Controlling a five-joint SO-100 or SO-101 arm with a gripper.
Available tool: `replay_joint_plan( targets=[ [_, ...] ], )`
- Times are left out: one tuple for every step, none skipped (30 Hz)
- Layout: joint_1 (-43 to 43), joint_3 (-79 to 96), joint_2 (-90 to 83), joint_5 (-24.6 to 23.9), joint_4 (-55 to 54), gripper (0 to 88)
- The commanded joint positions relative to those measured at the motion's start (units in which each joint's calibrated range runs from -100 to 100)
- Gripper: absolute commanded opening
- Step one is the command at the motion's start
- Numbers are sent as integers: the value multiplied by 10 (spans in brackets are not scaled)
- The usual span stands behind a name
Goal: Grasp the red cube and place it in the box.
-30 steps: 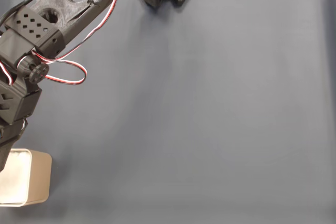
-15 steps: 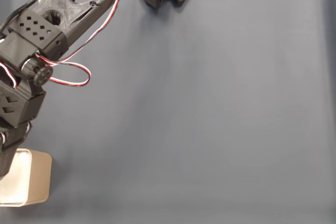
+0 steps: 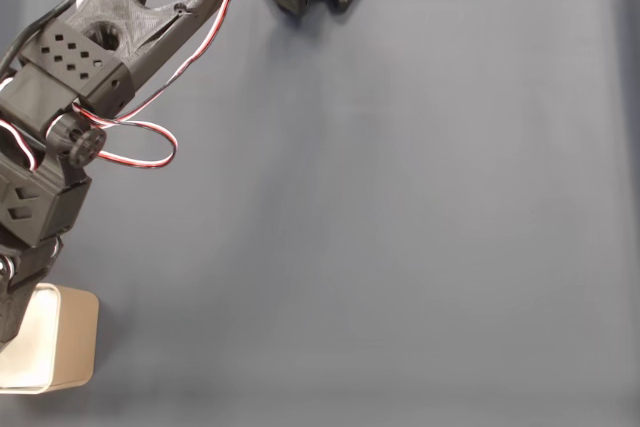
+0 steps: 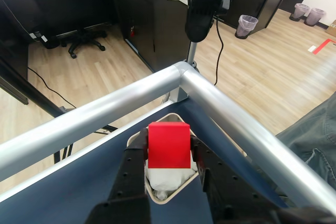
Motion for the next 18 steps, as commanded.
replay_joint_plan(
  targets=[
    [-6,-34,-12,4,-17,33],
    [-6,-34,-12,3,-17,33],
    [-5,-34,-12,3,-17,33],
    [-5,-34,-11,3,-17,33],
    [-4,-34,-11,2,-17,33],
    [-4,-34,-11,2,-17,33],
    [-4,-34,-11,1,-17,33],
    [-4,-34,-11,0,-17,34],
    [-4,-34,-11,0,-17,34],
    [-4,-34,-12,0,-17,37],
    [-4,-33,-12,-2,-16,68],
    [-4,-32,-13,-3,-7,137],
    [-4,-32,-14,-1,5,216],
    [-4,-31,-16,2,18,281],
    [-3,-30,-17,5,26,322],
    [-1,-30,-19,7,34,362],
    [-1,-31,-22,12,42,394],
    [1,-33,-24,14,43,424]
  ],
)
